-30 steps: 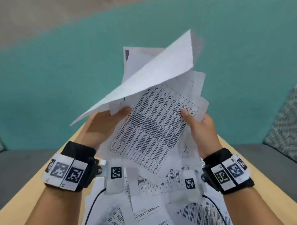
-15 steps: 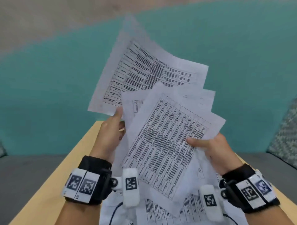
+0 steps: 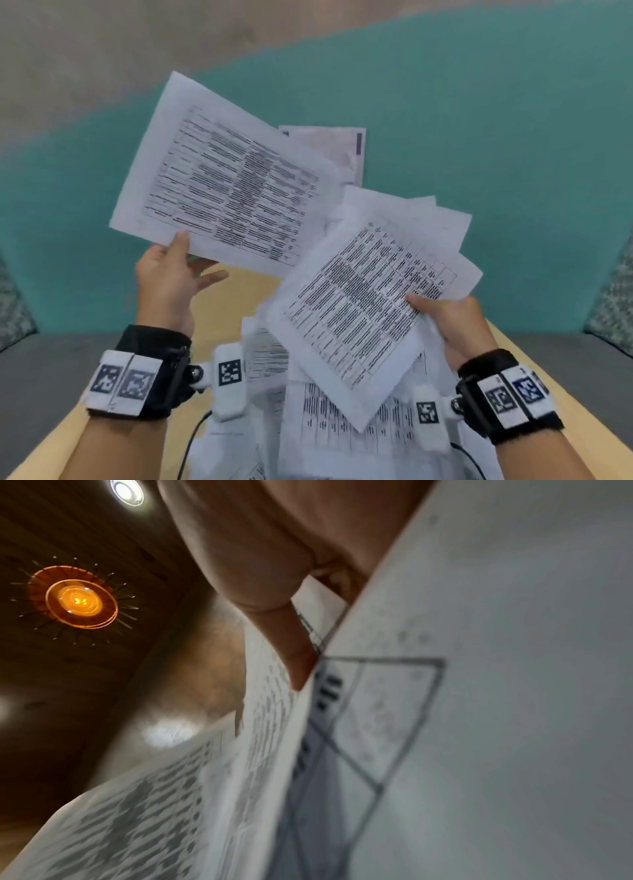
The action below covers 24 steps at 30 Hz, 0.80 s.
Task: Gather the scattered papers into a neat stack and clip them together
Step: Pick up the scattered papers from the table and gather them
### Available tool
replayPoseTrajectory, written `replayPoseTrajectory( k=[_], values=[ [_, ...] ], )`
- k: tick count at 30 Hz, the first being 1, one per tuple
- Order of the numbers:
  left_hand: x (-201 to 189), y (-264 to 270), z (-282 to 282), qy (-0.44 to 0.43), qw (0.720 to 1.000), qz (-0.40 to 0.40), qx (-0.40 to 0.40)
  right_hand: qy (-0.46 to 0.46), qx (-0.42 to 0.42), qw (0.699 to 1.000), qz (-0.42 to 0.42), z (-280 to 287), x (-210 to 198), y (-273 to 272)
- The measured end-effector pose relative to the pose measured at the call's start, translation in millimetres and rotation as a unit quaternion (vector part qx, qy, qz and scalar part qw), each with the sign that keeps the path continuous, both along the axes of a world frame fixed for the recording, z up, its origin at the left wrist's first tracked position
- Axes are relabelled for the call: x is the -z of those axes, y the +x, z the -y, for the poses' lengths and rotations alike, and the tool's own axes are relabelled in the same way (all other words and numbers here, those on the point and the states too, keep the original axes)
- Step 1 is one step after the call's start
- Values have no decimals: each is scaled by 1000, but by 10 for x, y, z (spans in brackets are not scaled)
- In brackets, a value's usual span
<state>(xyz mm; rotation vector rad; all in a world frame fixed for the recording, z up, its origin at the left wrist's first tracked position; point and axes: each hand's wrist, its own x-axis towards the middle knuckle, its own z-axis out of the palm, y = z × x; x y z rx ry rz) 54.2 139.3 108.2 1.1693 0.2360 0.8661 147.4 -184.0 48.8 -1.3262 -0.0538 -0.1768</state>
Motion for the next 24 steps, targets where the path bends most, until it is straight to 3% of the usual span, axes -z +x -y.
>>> replayPoseTrajectory(
  k=[6, 9, 13, 17, 21, 24],
  values=[
    [-58, -41, -26, 12, 998, 51, -28, 47, 137, 988, -44, 391, 51, 148],
    [-66, -30, -38, 3, 997, 67, -24, 80, 140, 986, -50, 444, 58, 101],
    [-36, 5, 98, -14, 998, 54, 9, 85, 112, 989, -45, 340, 16, 46],
    [67, 140, 380, 7, 1000, -8, 12, 128, 54, 989, -47, 58, 5, -3],
    [251, 279, 562, 121, 991, -43, -32, 140, -26, 987, -76, -173, -48, -102],
    [322, 267, 600, 164, 984, -72, -9, 151, -78, 984, -50, -281, -42, -174]
  ],
)
